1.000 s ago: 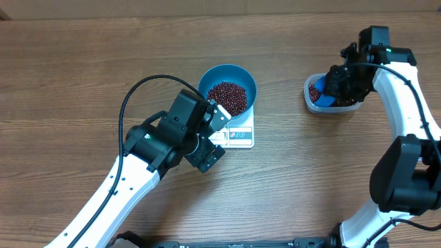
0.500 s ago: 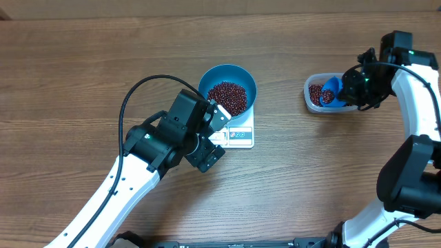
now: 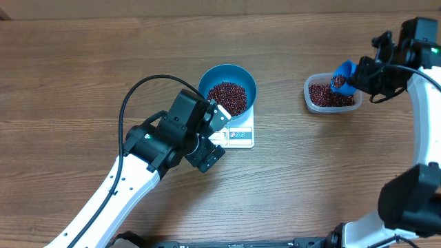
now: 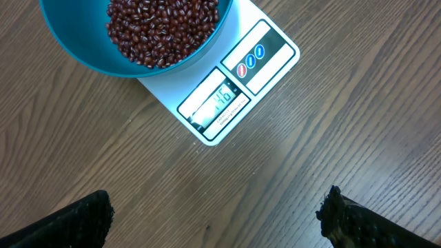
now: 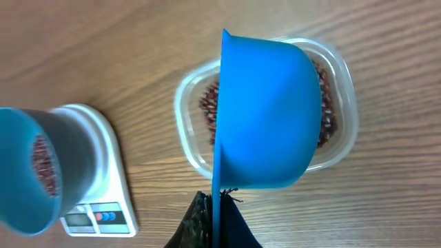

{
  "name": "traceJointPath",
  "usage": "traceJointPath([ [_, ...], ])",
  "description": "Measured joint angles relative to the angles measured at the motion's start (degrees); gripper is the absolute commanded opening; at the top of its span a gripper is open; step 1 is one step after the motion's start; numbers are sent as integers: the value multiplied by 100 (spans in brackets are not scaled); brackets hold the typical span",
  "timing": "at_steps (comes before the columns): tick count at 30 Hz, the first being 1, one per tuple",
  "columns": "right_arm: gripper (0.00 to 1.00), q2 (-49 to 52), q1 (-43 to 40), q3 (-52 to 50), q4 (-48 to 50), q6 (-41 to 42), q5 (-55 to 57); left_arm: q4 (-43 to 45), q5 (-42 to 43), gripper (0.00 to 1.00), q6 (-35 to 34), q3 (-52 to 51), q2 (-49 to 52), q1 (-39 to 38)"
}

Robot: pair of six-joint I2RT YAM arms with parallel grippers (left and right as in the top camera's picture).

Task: Scoop item into bowl and weigh 150g on scale

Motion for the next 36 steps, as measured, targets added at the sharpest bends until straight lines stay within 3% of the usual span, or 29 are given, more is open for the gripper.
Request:
traceJointPath([
  [14, 4, -323, 151, 35, -68, -70, -975, -2, 0, 99, 0, 0, 0, 0],
  [36, 4, -323, 2426, 35, 485, -192, -782, -2, 0, 100, 0, 0, 0, 0],
])
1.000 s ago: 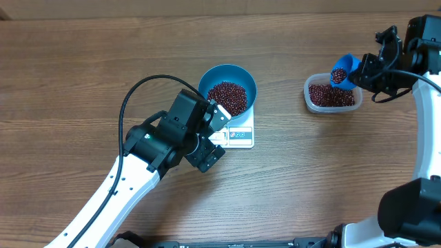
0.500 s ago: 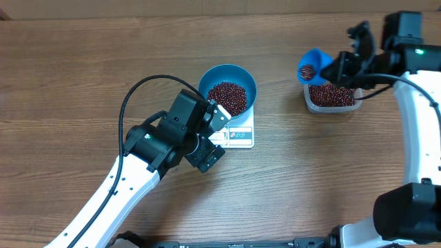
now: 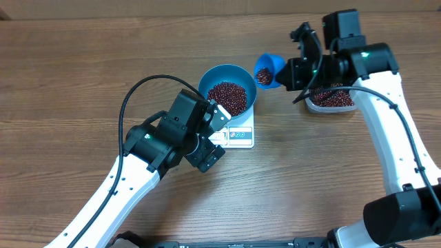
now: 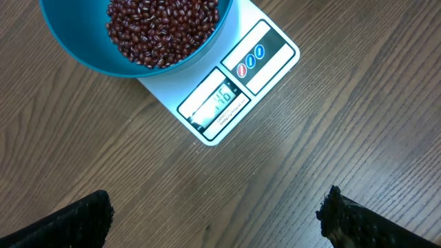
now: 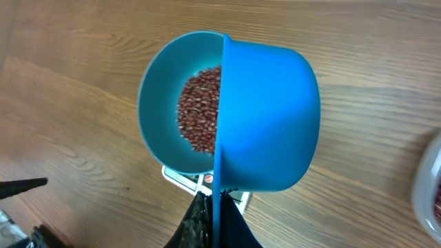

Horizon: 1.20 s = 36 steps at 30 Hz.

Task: Scoop item into bowl and weigh 150g on scale

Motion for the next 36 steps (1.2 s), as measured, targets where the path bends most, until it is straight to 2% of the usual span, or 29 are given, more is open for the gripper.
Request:
traceJointPath([
  [15, 4, 0, 688, 0, 114, -4, 708, 2, 0, 100, 0, 0, 0, 0],
  [36, 4, 0, 1143, 0, 254, -129, 1373, 0, 0, 100, 0, 0, 0, 0],
])
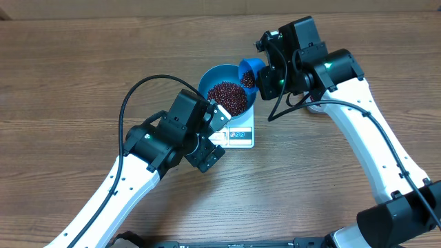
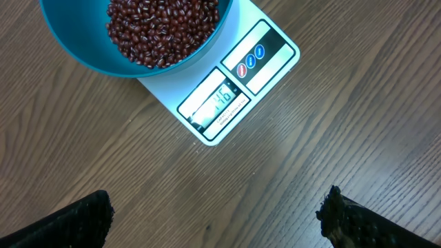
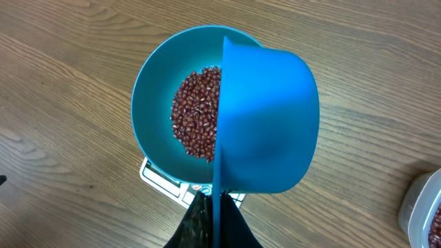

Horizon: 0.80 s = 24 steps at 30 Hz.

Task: Scoop item into bowl and weigh 150g on scale

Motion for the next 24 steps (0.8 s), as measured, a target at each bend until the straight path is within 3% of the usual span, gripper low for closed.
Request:
traceJointPath([
  [24, 4, 0, 153, 0, 151, -195, 245, 0, 0, 99, 0, 0, 0, 0],
])
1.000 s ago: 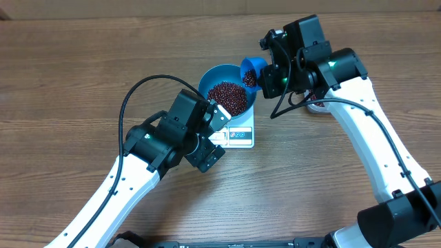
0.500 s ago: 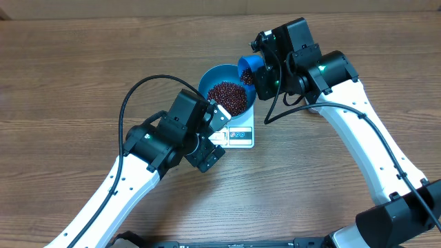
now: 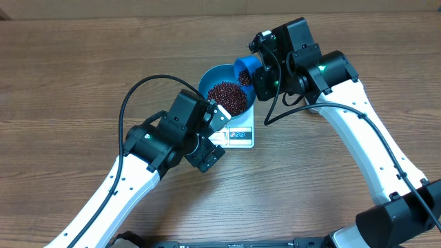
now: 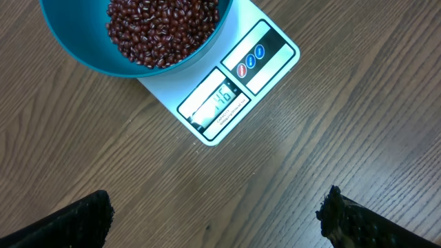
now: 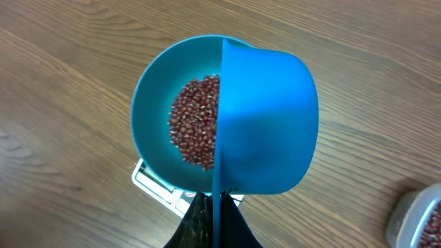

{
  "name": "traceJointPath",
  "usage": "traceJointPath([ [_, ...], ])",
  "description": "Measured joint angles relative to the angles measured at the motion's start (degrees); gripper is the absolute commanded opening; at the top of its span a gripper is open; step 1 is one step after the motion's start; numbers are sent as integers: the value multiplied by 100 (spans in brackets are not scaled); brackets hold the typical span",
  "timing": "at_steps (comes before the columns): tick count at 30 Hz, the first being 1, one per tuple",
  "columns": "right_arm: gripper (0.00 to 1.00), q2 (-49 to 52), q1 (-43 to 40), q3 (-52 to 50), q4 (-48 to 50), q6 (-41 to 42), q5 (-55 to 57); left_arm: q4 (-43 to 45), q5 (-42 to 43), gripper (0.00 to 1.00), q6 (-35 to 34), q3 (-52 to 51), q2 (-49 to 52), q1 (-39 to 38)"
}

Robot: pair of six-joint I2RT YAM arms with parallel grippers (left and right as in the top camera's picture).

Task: Scoop item into bowl and weigh 150g on scale

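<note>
A teal bowl (image 3: 218, 77) of red beans (image 3: 227, 97) stands on a white scale (image 3: 240, 136); the scale's display (image 4: 215, 103) shows lit digits. My right gripper (image 5: 216, 217) is shut on the handle of a blue scoop (image 5: 269, 124), held over the bowl's right rim. In the overhead view the scoop (image 3: 246, 69) has beans in it and leans toward the bowl. My left gripper (image 4: 213, 217) hangs open above the bare wood in front of the scale, with nothing between its fingers.
A clear tub with more beans (image 5: 417, 220) sits to the right of the scale, mostly hidden under my right arm in the overhead view. The left arm (image 3: 165, 138) lies just left of the scale.
My right gripper has shifted the scoop slightly left over the bowl's rim and tipped it more toward the bowl. The left arm and the scale display look unchanged.
The right gripper held the scoop with beans over the clear tub at the right. Then it was between tub and bowl, then at the bowl's right rim, and now it leans over the bowl. The left gripper stayed open in front of the scale throughout.
</note>
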Motion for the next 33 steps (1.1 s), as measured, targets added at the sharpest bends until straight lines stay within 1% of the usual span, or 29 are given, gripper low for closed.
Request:
traceJointPath([
  [25, 4, 0, 0, 0, -37, -2, -57, 0, 0, 99, 0, 0, 0, 0],
  [33, 4, 0, 0, 0, -44, -190, -190, 2, 2, 100, 0, 0, 0, 0],
])
